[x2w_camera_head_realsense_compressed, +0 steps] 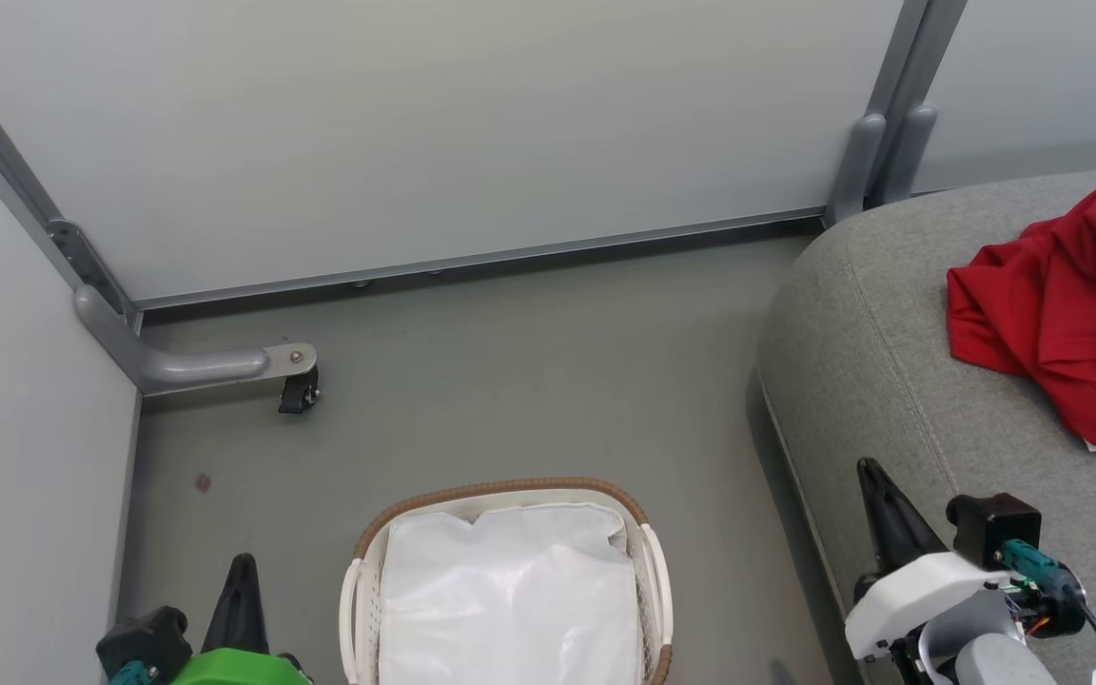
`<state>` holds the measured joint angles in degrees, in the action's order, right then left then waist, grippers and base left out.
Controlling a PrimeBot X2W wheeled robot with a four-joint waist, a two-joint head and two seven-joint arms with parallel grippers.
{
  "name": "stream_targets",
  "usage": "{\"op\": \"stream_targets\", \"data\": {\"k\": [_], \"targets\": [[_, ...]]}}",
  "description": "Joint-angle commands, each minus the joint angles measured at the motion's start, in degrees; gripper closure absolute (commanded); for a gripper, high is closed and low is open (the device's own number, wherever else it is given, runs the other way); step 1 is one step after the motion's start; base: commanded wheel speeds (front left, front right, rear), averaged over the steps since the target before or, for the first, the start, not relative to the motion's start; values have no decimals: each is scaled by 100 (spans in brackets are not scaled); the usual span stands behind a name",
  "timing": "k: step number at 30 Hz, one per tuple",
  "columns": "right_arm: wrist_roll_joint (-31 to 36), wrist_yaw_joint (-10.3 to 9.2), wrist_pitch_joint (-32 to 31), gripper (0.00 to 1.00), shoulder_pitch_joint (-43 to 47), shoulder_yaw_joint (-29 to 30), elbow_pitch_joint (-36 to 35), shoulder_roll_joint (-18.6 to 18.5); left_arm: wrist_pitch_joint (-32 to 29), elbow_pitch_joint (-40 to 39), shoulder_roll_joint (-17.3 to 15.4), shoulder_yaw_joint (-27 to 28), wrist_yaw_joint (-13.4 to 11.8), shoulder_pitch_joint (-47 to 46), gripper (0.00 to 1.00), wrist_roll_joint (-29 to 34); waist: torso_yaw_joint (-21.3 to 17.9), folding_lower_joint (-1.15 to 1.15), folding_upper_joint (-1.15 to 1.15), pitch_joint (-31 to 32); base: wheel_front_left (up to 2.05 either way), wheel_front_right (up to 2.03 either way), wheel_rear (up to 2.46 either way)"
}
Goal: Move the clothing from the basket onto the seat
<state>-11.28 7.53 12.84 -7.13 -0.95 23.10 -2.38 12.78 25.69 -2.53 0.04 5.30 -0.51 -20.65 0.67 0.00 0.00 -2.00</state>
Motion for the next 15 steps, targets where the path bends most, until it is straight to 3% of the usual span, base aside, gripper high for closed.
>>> {"op": "stream_targets", "data": {"k": [1, 15], "targets": [[-295, -1, -55, 100, -88, 43, -126, -23, -47, -134, -17, 46, 18, -105, 100, -258, -1, 0, 0, 2, 0, 0, 0], [-1770, -1, -382, 100, -27, 150, -314, -31, -377, -361, -23, 136, 58, -184, 100, -1561, -8, 0, 0, 23, 0, 0, 0]]}}
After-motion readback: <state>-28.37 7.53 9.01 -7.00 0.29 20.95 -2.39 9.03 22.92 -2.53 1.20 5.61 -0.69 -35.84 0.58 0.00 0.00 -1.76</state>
